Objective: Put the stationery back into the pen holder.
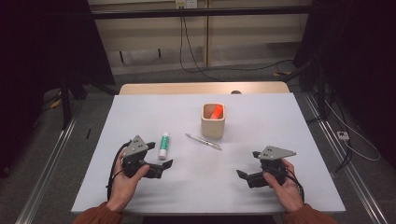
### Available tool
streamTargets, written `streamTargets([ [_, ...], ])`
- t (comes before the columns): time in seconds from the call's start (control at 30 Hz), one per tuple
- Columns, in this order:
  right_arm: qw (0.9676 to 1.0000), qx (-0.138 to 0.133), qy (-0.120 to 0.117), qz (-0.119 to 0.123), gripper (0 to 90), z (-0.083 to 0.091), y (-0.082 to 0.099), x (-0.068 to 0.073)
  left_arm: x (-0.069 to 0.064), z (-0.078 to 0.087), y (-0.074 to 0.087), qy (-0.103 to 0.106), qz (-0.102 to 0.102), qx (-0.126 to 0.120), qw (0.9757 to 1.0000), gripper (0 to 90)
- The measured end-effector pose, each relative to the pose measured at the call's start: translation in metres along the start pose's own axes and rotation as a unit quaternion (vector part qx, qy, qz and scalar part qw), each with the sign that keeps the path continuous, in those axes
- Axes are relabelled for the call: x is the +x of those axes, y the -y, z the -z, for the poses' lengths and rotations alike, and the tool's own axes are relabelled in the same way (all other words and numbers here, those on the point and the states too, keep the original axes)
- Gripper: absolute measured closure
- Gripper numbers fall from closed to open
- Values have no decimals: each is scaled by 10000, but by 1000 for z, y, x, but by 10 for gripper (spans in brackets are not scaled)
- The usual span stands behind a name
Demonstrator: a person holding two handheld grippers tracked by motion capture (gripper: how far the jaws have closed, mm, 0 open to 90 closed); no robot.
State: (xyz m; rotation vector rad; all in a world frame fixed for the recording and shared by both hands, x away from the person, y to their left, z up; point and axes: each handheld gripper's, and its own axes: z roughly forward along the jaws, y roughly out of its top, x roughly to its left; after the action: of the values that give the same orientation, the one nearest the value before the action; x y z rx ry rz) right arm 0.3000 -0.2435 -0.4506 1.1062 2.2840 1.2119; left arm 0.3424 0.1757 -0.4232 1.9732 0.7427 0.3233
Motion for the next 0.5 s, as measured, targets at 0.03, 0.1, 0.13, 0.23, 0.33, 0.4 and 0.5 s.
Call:
streamTargets([
  [0.03, 10000, 14, -8, 23, 60, -1, -2, 0, -1, 3, 3, -16, -37, 16, 10000, 54],
  [0.1, 10000, 35, -81, 9, 62, -5, -5, 1, -4, 8, 10, -2, -10, 45, 10000, 55],
  [0.13, 9999, 49, -138, 1, 62, -7, -7, 1, -5, 10, 13, -29, -7, 76, 10000, 56],
  [0.23, 9998, 89, -165, 55, 102, -11, -12, 2, -10, 17, 23, -86, -51, 148, 9998, 57],
  [0.33, 9996, 66, -265, 108, 97, -17, -17, 2, -11, 21, 33, -48, -73, 128, 9999, 57],
  [0.4, 9995, 136, -249, 136, 126, -21, -20, 2, -10, 22, 37, -57, -46, 147, 9999, 58],
  [0.5, 9993, 215, -260, 138, 139, -29, -25, 3, -9, 23, 34, -102, -18, -55, 9999, 59],
])
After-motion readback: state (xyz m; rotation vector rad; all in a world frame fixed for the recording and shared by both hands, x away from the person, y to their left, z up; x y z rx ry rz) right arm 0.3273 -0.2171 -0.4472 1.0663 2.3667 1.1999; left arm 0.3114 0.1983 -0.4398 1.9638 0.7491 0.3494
